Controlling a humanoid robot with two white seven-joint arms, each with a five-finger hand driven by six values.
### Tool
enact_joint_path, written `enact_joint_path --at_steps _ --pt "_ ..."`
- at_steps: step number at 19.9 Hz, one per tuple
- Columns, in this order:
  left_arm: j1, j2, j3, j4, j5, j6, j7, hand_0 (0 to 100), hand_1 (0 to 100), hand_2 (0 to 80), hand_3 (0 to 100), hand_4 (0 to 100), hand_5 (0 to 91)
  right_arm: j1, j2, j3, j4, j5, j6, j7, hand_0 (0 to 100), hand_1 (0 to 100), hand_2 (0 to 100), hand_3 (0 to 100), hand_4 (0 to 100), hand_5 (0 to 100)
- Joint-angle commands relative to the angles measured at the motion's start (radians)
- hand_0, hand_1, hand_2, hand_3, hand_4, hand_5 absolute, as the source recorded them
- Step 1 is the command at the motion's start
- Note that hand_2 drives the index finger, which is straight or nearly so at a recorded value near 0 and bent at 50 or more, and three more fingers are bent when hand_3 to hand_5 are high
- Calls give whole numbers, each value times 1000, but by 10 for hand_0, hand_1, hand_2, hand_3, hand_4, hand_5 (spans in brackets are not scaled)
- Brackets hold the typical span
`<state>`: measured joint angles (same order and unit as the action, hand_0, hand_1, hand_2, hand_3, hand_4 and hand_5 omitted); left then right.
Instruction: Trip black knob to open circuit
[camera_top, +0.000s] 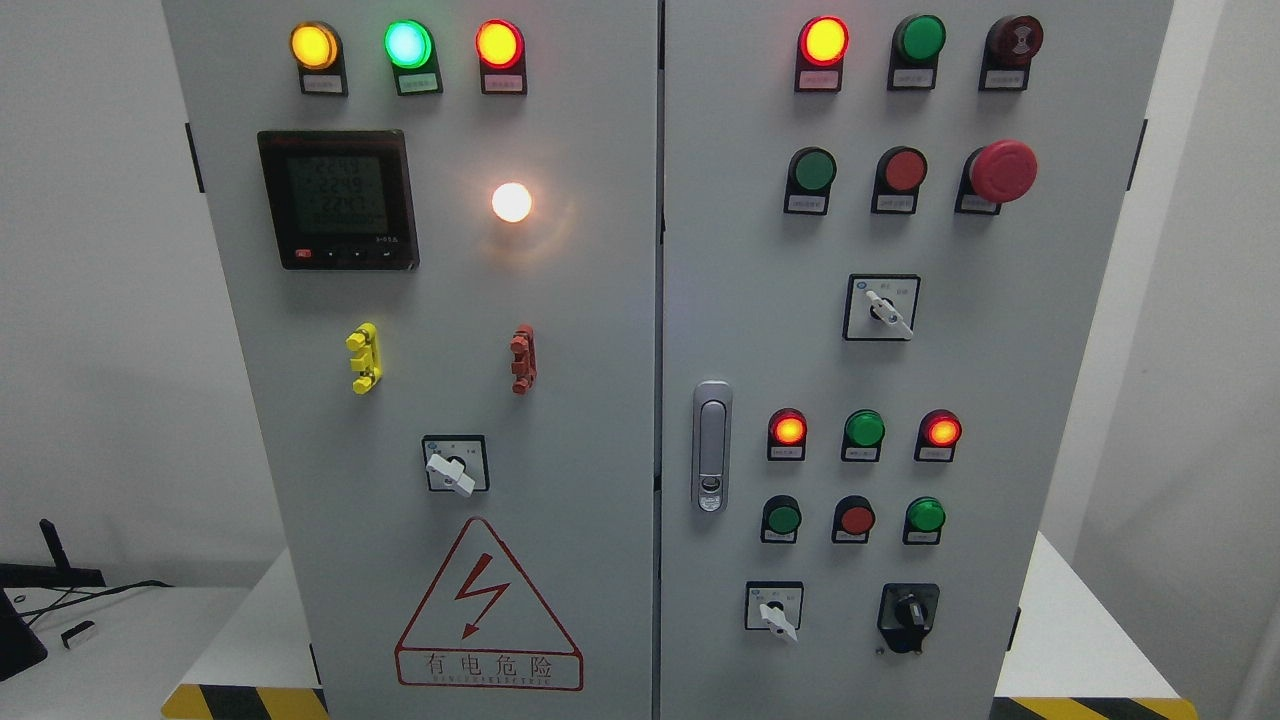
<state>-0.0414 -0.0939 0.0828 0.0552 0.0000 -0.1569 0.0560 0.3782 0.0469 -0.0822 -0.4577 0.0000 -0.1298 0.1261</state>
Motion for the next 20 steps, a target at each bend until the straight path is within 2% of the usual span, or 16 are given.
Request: enact_joint_path --at_steps 1,3,5,7,10,15,16,18,20 --pt "0 -1 0 0 -31 0 -1 120 389 0 0 0 0 192 -4 -11 -635 -8 -14 32 74 234 136 355 276 248" --pt "0 0 0 0 -31 0 -1 120 389 0 0 0 0 243 -6 -14 -802 -32 -16 32 78 257 155 413 355 298" --pt "0 -1 0 0 -31 0 -1 120 389 0 0 0 0 289 -7 -28 -968 -98 -18 29 77 300 193 601 560 438" --pt "0 -1 0 0 -31 0 -1 120 389 0 0 0 0 330 -7 -47 -1143 -123 -19 26 71 348 222 686 639 539" --pt "0 0 0 0 -31 0 -1 120 389 0 0 0 0 350 -10 -96 -1327 -123 -24 23 84 409 241 758 698 619" --pt "0 0 0 0 -31 0 -1 120 389 0 0 0 0 341 -10 -146 -1464 -123 -50 9 113 463 278 898 819 755" --pt "0 -1 0 0 -31 0 -1 120 389 0 0 0 0 334 -15 -146 -1480 -123 -51 -6 115 484 288 926 859 800" --pt "0 0 0 0 -31 0 -1 120 389 0 0 0 0 295 -48 -146 -1487 -123 -50 -46 120 526 309 1000 938 859" --pt "0 0 0 0 -31 0 -1 120 389 0 0 0 0 233 -61 -146 -1487 -121 -38 -72 132 560 331 1000 994 888"
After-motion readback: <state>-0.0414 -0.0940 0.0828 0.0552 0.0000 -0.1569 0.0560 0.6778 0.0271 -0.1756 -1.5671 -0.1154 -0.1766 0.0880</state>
